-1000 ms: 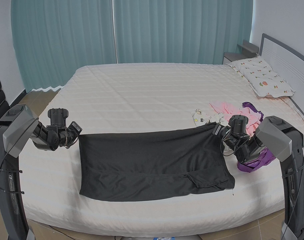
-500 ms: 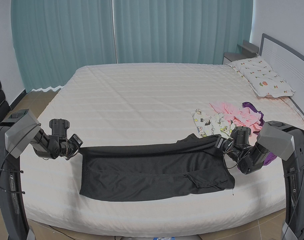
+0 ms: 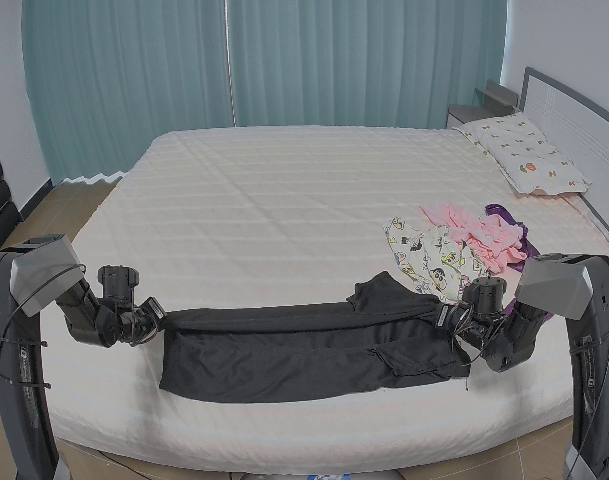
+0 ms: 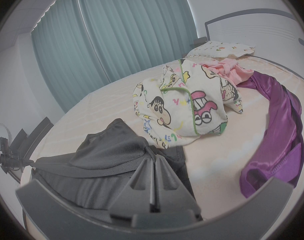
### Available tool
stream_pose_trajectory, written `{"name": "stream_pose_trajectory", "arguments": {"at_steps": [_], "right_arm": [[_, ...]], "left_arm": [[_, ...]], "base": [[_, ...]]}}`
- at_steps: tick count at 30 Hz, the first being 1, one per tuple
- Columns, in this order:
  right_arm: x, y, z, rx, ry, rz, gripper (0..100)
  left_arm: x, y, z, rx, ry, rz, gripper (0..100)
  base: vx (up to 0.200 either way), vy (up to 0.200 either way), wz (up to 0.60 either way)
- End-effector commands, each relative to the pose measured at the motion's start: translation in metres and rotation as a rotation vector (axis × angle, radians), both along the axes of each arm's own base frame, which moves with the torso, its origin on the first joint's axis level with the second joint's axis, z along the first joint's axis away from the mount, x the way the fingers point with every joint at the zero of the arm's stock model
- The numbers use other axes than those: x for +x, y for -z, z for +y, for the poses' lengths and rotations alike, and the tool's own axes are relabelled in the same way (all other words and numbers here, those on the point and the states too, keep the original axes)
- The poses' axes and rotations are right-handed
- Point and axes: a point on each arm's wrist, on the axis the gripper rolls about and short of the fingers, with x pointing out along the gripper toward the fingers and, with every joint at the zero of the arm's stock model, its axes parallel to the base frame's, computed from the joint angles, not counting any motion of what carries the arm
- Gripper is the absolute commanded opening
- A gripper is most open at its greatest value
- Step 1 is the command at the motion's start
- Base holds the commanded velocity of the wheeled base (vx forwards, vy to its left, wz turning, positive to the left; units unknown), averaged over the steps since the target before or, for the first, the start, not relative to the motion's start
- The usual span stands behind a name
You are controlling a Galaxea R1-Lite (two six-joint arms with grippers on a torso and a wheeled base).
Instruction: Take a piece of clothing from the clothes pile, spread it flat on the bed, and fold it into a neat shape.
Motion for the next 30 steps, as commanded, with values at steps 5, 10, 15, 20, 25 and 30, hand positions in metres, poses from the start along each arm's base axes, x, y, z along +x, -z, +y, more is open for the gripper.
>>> {"name": "stream_pose_trajectory", "arguments": {"at_steps": [5, 10, 15, 20, 25, 30], "right_arm": [[-0.016, 0.011, -0.002, -0.009, -0.007, 0.048, 0], [-0.020, 0.011, 0.000, -0.006, -0.017, 0.056, 100], [-0.022, 0.001, 0.000, 0.007, -0.023, 0.020, 100], [-0.026, -0.038, -0.001, 0.064, -0.063, -0.050, 100], [-0.019, -0.068, 0.001, 0.146, -0.122, -0.084, 100], [0.009, -0.072, 0.020, 0.268, -0.161, 0.013, 100]], "left_arm": [[-0.017, 0.012, -0.004, 0.030, 0.038, 0.048, 0], [-0.022, 0.015, -0.012, 0.032, 0.058, 0.069, 100], [-0.025, 0.012, -0.014, 0.037, 0.060, 0.069, 100], [-0.033, -0.024, -0.008, 0.014, 0.031, -0.011, 100], [-0.036, -0.064, -0.002, -0.073, -0.051, -0.112, 100], [-0.042, -0.086, -0.009, -0.246, -0.077, -0.142, 100]], "base": [[0.000, 0.000, 0.00], [0.000, 0.000, 0.00], [0.000, 0.000, 0.00], [0.000, 0.000, 0.00], [0.000, 0.000, 0.00], [0.000, 0.000, 0.00]]}}
